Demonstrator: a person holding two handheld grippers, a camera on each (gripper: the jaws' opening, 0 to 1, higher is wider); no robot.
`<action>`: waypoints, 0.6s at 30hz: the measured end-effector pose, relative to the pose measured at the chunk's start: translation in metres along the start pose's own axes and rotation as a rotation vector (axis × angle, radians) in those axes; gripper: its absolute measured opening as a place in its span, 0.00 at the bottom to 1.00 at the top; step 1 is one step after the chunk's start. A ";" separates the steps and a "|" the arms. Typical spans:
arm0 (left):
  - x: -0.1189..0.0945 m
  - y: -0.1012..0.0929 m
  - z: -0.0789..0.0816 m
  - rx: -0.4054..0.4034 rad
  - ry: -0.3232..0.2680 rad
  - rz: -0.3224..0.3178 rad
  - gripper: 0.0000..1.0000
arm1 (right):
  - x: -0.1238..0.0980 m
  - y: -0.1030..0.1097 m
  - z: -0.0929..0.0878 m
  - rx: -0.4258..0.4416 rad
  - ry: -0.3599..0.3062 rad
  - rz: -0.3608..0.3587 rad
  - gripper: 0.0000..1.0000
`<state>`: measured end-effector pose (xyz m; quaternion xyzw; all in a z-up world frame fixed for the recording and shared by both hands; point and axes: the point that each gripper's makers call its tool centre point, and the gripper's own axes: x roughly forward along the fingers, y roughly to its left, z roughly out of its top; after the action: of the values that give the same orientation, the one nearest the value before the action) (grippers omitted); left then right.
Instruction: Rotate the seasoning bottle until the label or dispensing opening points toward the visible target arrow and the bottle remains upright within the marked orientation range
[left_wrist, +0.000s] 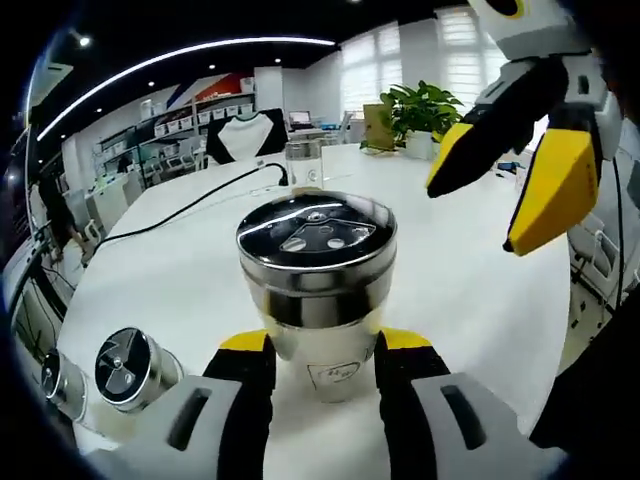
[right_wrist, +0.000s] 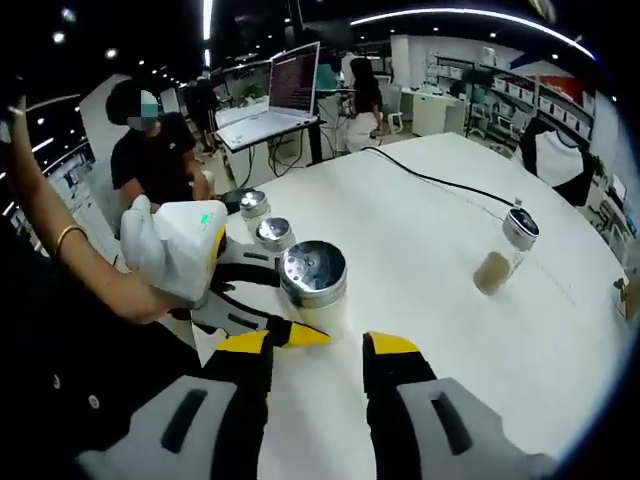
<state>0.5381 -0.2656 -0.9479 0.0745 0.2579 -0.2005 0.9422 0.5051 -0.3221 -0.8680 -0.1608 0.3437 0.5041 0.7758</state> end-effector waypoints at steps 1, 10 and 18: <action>0.000 0.000 0.000 -0.002 0.002 0.002 0.42 | -0.001 0.000 0.000 0.002 -0.001 -0.002 0.34; -0.005 0.001 -0.006 -0.044 0.036 0.065 0.41 | -0.006 -0.006 -0.006 0.025 -0.006 -0.027 0.34; -0.005 0.003 -0.006 -0.056 0.034 0.098 0.41 | -0.008 -0.006 -0.005 0.031 -0.018 -0.030 0.34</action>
<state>0.5330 -0.2596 -0.9510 0.0640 0.2754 -0.1453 0.9481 0.5061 -0.3329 -0.8670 -0.1494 0.3421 0.4885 0.7886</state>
